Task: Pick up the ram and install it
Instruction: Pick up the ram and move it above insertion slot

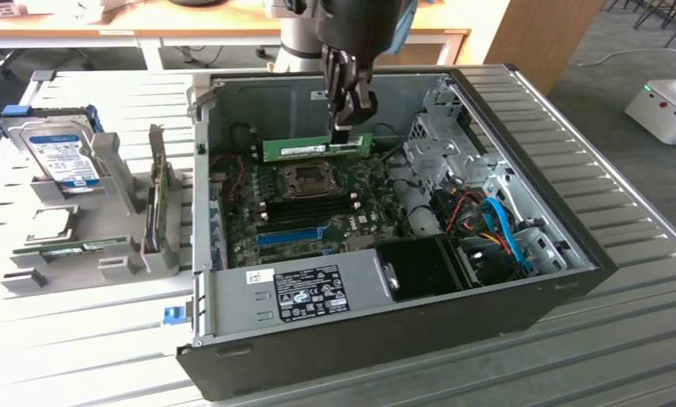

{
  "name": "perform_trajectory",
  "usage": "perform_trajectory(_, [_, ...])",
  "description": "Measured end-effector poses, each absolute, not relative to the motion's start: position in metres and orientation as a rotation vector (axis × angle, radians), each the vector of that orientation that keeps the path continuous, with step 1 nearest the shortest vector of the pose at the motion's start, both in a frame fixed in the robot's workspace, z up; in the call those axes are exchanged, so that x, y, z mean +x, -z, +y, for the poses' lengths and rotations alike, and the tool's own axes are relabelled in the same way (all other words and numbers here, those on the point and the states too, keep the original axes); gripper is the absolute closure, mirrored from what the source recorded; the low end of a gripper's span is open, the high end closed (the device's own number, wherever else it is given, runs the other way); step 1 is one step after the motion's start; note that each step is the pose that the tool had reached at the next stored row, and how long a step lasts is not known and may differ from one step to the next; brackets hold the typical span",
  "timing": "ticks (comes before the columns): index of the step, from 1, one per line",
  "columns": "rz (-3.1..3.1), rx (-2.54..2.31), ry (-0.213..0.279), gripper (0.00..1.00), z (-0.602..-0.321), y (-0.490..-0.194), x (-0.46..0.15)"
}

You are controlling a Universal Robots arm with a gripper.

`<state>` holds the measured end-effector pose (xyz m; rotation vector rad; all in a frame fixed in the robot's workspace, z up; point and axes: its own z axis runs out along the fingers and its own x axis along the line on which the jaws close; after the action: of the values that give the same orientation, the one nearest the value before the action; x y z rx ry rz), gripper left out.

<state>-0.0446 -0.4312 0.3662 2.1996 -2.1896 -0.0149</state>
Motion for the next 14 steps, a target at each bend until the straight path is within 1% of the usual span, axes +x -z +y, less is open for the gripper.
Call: perform_trajectory(14, [-2.189,2.2,0.015,0.88,-0.409,-0.362,-0.045])
